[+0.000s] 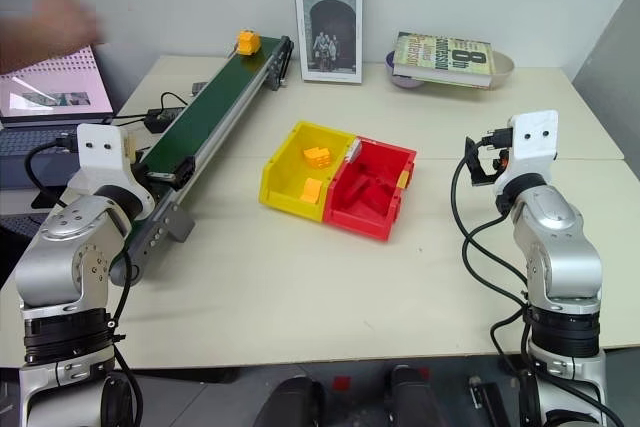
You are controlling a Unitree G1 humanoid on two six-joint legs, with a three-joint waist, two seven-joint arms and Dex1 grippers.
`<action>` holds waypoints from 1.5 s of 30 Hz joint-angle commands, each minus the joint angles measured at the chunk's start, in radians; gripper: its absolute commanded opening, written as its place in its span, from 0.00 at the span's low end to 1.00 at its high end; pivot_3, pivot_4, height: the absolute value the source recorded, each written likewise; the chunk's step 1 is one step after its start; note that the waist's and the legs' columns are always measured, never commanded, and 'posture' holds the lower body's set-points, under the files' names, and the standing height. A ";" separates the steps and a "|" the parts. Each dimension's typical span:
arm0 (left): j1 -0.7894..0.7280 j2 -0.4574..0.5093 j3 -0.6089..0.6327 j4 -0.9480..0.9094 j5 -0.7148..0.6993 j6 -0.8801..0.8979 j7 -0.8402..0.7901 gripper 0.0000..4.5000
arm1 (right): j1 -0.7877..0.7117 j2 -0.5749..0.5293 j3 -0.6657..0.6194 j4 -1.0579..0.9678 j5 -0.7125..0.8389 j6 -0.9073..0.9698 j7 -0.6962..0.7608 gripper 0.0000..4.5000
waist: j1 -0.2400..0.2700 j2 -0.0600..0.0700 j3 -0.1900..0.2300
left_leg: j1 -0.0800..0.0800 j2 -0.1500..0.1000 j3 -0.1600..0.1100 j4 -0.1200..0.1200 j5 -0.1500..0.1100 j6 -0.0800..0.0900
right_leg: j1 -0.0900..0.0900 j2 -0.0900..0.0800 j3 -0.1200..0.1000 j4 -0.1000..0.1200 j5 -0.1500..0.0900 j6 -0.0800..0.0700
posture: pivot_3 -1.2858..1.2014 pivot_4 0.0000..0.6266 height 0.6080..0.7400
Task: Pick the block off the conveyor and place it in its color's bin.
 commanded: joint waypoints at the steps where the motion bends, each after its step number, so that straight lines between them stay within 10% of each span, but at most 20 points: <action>1: -0.001 0.015 0.025 -0.032 -0.003 -0.019 -0.003 0.99 | -0.021 -0.017 -0.016 -0.028 -0.008 -0.013 0.005 1.00 | 0.000 0.000 0.000 | 0.000 0.000 0.000 0.000 0.000 0.000 | 0.000 0.000 0.000 0.000 0.000 0.000 | 0.52 0.24 1.00; 10: 0.023 0.014 0.124 -0.046 -0.042 -0.077 -0.002 0.99 | -0.052 -0.015 0.009 -0.012 0.008 -0.021 0.038 1.00 | 0.000 0.000 0.000 | 0.000 0.000 0.000 0.000 0.000 0.000 | 0.000 0.000 0.000 0.000 0.000 0.000 | 0.52 0.24 1.00; 32: -0.051 0.141 0.099 0.181 -0.066 -0.168 -0.221 0.99 | -0.214 -0.096 0.167 -0.020 0.377 0.052 0.661 1.00 | 0.000 0.000 0.000 | 0.000 0.001 -0.001 0.000 0.000 0.000 | 0.000 0.000 -0.002 0.000 0.000 0.000 | 0.52 0.24 1.00; 45: -0.087 0.181 0.063 0.288 -0.036 -0.213 -0.263 0.99 | -0.203 -0.092 0.210 -0.085 0.436 0.086 0.687 1.00 | 0.001 0.000 0.000 | 0.000 0.001 -0.001 0.000 0.000 0.000 | 0.000 -0.001 -0.002 0.000 0.000 0.000 | 0.52 0.24 1.00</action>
